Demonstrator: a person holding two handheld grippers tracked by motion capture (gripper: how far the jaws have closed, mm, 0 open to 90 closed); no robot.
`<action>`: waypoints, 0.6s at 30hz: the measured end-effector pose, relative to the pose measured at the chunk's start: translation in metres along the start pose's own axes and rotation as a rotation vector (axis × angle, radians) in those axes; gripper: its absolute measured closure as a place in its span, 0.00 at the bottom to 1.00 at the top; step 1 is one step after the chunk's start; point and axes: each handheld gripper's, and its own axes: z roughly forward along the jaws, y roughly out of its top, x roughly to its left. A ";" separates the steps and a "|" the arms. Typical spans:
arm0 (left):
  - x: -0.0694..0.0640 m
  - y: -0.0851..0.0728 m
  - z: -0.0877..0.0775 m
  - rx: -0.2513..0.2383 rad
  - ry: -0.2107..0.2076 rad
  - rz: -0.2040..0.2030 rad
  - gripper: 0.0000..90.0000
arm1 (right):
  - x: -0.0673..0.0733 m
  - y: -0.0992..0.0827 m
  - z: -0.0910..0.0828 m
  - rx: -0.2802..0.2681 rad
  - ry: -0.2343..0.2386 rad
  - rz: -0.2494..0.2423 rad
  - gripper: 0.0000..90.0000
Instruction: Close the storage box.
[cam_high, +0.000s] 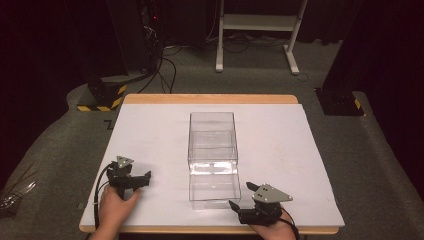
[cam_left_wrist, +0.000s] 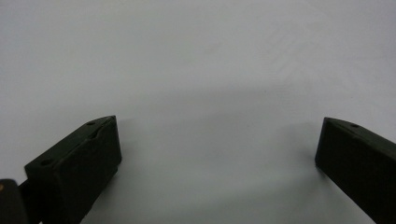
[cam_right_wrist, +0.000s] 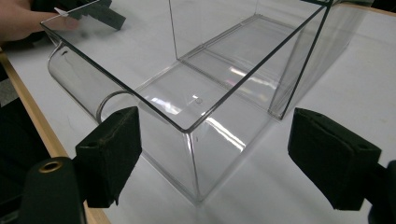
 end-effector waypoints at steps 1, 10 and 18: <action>0.000 0.000 0.000 0.000 0.000 0.000 0.01 | 0.000 0.000 0.000 0.000 0.000 0.000 0.20; 0.000 0.000 0.000 0.000 0.000 -0.001 0.01 | 0.005 0.002 0.006 0.012 -0.003 -0.019 0.19; 0.000 0.000 0.000 0.000 0.000 0.000 0.01 | 0.007 0.003 0.009 0.011 -0.017 -0.022 0.19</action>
